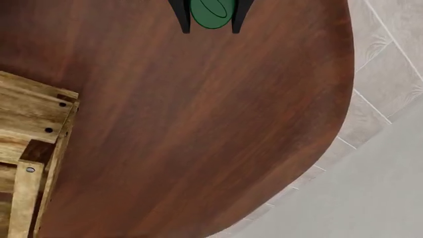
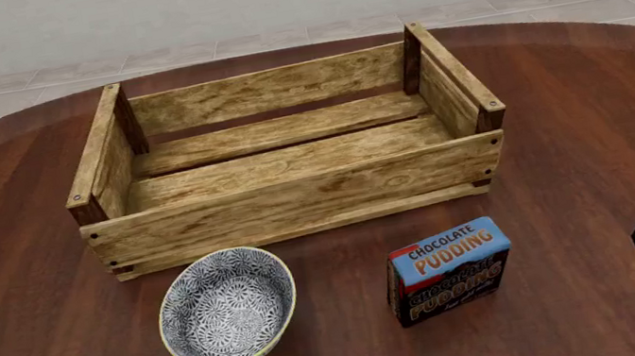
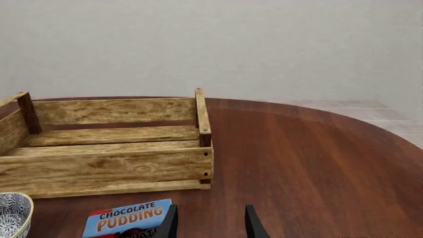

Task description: Pick up the salad dressing and put it in the tray.

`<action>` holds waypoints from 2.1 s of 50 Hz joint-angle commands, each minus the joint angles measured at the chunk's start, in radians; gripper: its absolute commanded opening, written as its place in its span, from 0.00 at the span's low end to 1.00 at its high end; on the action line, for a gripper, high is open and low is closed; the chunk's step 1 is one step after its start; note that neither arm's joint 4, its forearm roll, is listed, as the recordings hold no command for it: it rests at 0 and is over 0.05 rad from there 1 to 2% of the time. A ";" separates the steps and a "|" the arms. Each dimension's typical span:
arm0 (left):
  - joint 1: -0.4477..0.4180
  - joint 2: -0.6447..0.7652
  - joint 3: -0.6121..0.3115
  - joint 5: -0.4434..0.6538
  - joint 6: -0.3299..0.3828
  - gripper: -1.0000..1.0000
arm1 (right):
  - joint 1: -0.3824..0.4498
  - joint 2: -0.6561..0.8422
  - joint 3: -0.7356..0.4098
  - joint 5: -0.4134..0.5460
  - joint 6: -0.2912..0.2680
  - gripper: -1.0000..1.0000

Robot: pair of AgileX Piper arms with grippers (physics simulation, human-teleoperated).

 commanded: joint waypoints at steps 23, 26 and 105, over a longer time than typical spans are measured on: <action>-0.227 -0.244 -0.144 0.235 -0.065 0.00 | -0.009 0.000 -0.001 0.000 0.009 1.00; -0.243 -0.237 -0.163 0.232 -0.072 0.00 | -0.009 -0.002 -0.002 0.002 0.009 1.00; -0.875 0.210 -0.738 0.123 0.123 0.00 | -0.010 0.009 0.001 -0.007 0.002 1.00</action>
